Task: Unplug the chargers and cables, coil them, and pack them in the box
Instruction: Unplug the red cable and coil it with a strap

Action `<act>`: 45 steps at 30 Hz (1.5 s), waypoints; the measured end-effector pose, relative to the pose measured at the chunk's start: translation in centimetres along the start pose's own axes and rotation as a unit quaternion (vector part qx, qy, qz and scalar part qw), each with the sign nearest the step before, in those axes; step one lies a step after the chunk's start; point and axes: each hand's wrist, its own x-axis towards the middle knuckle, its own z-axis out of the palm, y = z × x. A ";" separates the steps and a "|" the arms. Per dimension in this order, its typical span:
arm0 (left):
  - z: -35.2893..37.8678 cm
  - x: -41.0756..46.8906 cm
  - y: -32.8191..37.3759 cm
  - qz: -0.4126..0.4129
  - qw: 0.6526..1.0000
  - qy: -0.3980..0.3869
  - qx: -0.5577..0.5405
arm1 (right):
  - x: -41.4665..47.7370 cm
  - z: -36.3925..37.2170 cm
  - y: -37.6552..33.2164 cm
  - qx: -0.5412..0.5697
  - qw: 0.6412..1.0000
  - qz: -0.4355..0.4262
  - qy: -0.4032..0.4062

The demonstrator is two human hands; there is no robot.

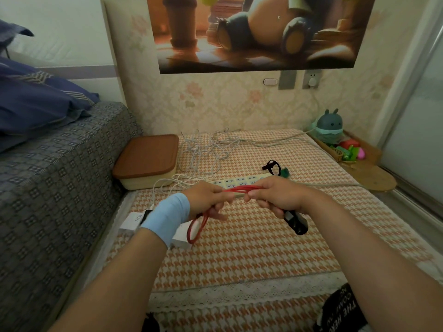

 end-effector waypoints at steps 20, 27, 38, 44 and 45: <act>2.2 0.3 1.8 0.120 0.915 0.146 -0.356 | 1.7 4.7 -2.5 0.117 0.993 0.006 -0.004; 2.2 -0.2 2.0 0.176 0.945 0.055 -0.271 | 1.5 4.9 -3.0 -0.001 1.000 -0.022 -0.006; 2.1 -0.1 2.6 0.158 0.854 0.019 -0.494 | 0.9 4.6 -2.5 0.058 0.992 -0.024 -0.107; 1.6 0.9 2.7 0.142 0.818 0.062 -0.554 | 1.4 4.7 -2.3 0.111 0.989 -0.045 -0.083; 1.6 1.1 2.6 0.145 0.825 0.060 -0.543 | 1.5 4.8 -2.2 0.133 0.986 -0.044 -0.089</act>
